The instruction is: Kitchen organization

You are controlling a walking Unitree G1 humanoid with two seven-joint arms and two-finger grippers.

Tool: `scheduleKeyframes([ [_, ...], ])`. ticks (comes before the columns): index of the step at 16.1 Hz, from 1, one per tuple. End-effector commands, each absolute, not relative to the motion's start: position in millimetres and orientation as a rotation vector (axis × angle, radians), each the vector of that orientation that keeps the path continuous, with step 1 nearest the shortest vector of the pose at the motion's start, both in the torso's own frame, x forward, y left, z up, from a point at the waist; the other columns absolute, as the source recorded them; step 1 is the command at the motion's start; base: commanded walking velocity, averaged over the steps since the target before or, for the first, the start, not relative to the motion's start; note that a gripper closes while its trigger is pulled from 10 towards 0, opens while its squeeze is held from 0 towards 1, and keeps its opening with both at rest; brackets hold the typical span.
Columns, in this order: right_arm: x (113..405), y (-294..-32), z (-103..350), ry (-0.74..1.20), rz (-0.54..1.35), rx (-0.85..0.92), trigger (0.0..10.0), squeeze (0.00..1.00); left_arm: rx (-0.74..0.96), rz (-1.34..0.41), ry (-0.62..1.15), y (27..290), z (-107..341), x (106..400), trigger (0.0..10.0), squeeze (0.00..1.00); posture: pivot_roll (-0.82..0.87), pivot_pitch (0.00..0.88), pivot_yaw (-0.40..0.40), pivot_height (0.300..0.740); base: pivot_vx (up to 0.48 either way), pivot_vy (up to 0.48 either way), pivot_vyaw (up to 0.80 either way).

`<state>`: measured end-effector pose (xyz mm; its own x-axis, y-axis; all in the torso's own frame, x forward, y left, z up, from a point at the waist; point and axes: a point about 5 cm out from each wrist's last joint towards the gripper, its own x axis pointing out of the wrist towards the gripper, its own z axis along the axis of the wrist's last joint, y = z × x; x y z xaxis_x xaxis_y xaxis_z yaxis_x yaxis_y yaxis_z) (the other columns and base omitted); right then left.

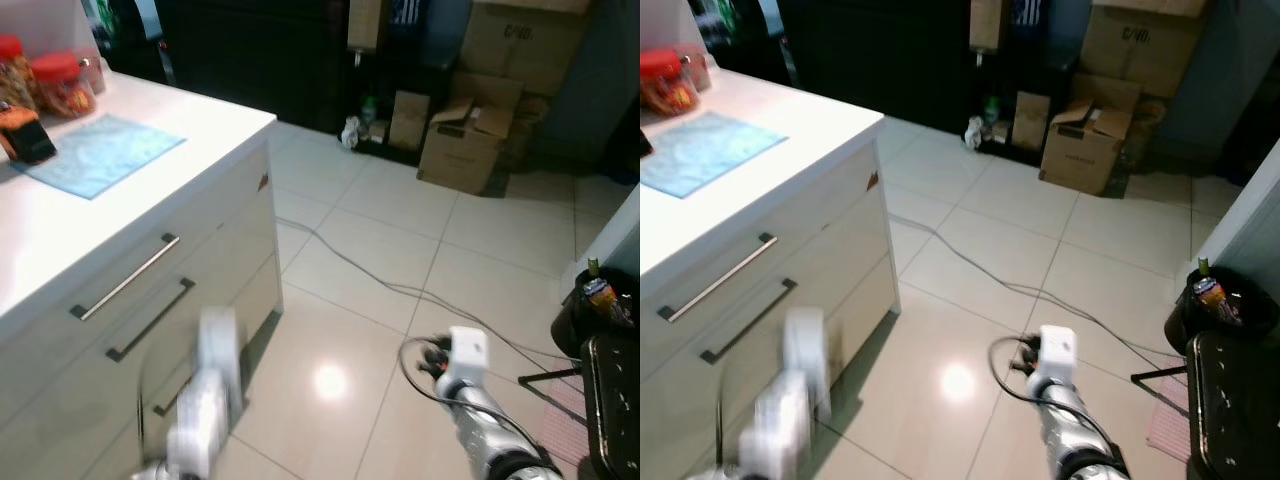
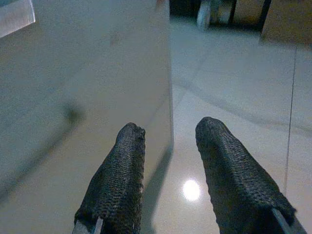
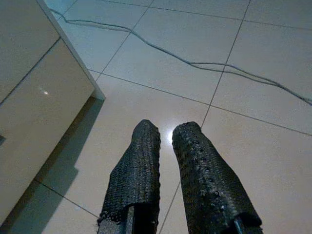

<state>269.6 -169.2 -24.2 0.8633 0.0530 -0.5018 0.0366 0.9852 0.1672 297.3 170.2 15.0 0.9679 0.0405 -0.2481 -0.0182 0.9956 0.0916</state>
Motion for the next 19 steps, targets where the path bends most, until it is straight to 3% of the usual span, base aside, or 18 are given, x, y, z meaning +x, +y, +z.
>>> scheduleKeyframes([
  [1, 263.7, -170.5, -29.5, 0.558, -0.001, 0.165, 10.0, 0.0, 0.081, 0.029, 0.3, 168.4, 3.3, 287.3, 10.0, 0.0, 0.1, 0.0, 0.022, 0.74, 0.0, 0.0, 0.0],
  [4, 260.4, -172.2, -31.6, 0.557, -0.01, 0.173, 10.0, 0.0, 0.068, -0.009, 0.28, 159.1, 7.6, 292.3, 10.0, 0.0, 0.1, 0.0, 0.021, 0.74, 0.0, 0.0, 0.0],
  [8, 286.8, -162.4, -4.7, 0.394, 0.047, 0.166, 10.0, 0.0, 0.047, -0.047, 0.286, 148.3, 0.2, 282.9, 10.0, 0.0, 0.09, 0.0, 0.027, 0.74, 0.0, 0.0, 0.0],
  [11, 282.8, -157.9, -9.6, 0.418, 0.04, 0.16, 10.0, 0.0, 0.049, -0.05, 0.324, 146.5, -6.9, 276.9, 10.0, 0.0, 0.11, 0.0, 0.021, 0.74, 0.0, 0.0, 0.0],
  [19, 276.4, -158.4, -16.4, 0.456, 0.021, 0.16, 10.0, 0.0, 0.07, -0.033, 0.382, 150.3, -15.5, 270.1, 10.0, 0.0, 0.11, 0.005, 0.018, 0.74, 0.0, 0.0, 0.65],
])
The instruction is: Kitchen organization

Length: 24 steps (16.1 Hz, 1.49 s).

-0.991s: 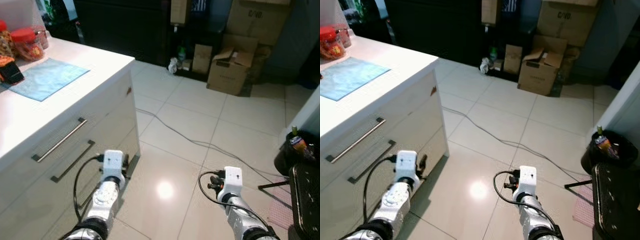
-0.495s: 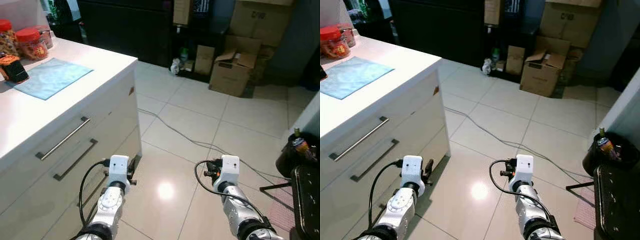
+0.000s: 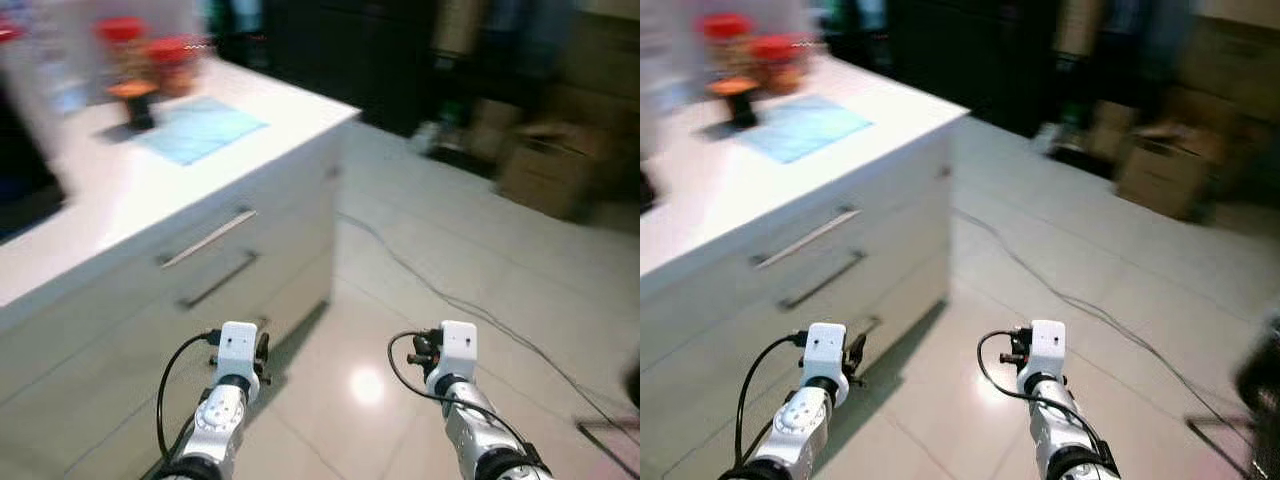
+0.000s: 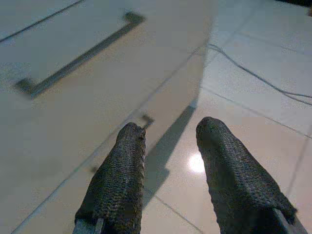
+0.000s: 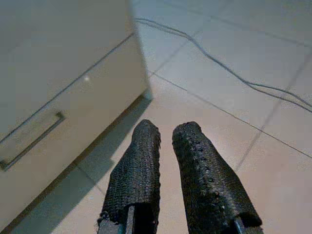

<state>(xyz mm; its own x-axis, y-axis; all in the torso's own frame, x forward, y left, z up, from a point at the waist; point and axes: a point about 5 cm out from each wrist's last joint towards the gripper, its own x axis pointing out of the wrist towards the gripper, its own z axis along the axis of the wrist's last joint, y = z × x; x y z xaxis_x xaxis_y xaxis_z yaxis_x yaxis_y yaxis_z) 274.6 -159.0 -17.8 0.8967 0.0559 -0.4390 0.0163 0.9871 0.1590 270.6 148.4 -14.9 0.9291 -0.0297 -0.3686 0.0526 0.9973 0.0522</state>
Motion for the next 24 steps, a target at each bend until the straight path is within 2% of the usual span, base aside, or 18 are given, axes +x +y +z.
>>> scheduleKeyframes([
  [1, 276.6, -158.6, -16.1, 0.454, 0.021, 0.161, 10.0, 0.0, 0.07, -0.031, 0.385, 150.6, -16.0, 269.6, 10.0, 0.0, 0.11, 0.006, 0.017, 0.74, 0.0, 0.0, 0.78],
  [24, 274.3, -155.8, -18.1, 0.459, 0.042, 0.171, 10.0, 0.0, 0.073, -0.025, 0.397, 151.3, -18.5, 267.1, 10.0, 0.0, 0.12, 0.013, 0.015, 0.74, 0.0, 0.0, 0.8],
])
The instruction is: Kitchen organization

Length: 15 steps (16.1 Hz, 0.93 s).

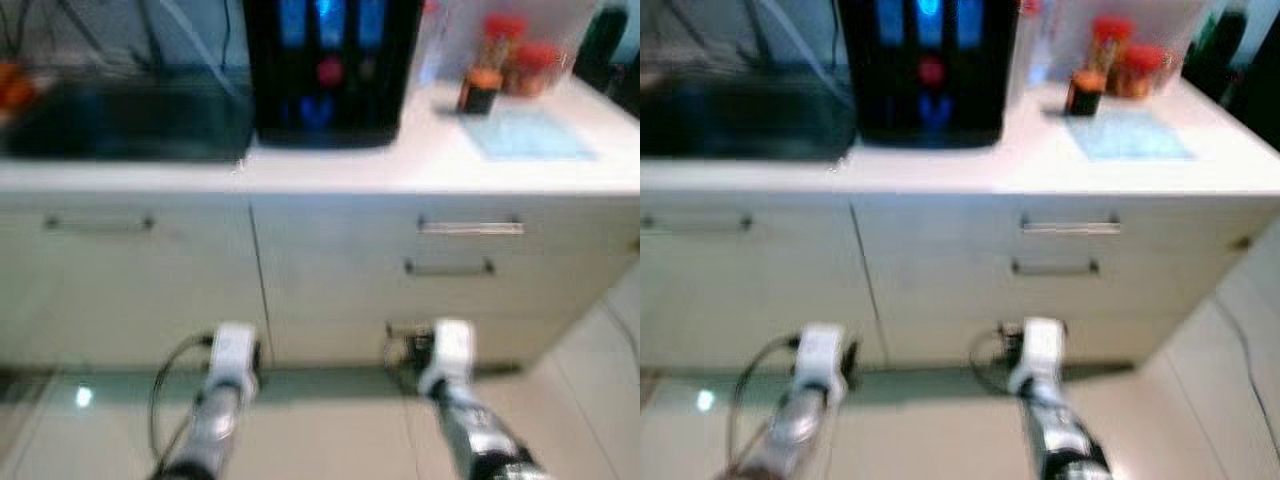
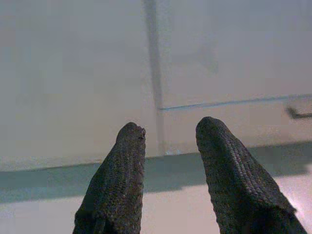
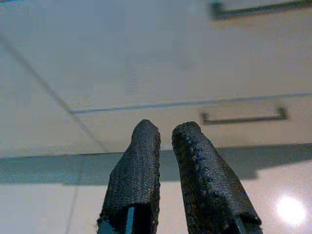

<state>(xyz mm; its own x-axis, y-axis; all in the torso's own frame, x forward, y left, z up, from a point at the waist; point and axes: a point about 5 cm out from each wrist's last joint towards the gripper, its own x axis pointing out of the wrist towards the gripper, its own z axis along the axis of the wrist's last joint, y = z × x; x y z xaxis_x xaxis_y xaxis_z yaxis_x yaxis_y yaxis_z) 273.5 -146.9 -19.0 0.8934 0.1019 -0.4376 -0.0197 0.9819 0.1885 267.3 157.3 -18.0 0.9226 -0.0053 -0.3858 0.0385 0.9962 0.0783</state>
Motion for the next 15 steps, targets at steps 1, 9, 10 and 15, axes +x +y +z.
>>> scheduleKeyframes([
  [1, 274.3, -155.7, -18.0, 0.459, 0.043, 0.171, 10.0, 0.0, 0.073, -0.025, 0.397, 151.3, -18.6, 267.0, 10.0, 0.0, 0.12, 0.013, 0.014, 0.74, 0.0, 0.0, 0.8],
  [9, 282.3, -156.1, -9.4, 0.41, 0.055, 0.185, 10.0, 0.0, 0.075, -0.015, 0.385, 151.9, -17.5, 267.2, 10.0, 0.0, 0.12, 0.016, 0.015, 0.74, 0.0, 0.0, 0.2],
  [10, 283.5, -156.4, -7.6, 0.398, 0.06, 0.167, 10.0, 0.0, 0.078, -0.007, 0.37, 153.2, -16.2, 267.5, 10.0, 0.0, 0.12, 0.015, 0.015, 0.74, 0.0, 0.0, 0.0],
  [15, 306.8, -158.1, 27.7, 0.189, 0.139, 0.086, 10.0, 0.0, 0.14, 0.04, 0.148, 166.1, 17.8, 287.6, 10.0, 0.0, 0.12, 0.004, 0.014, 0.74, 0.0, 0.0, 0.0],
])
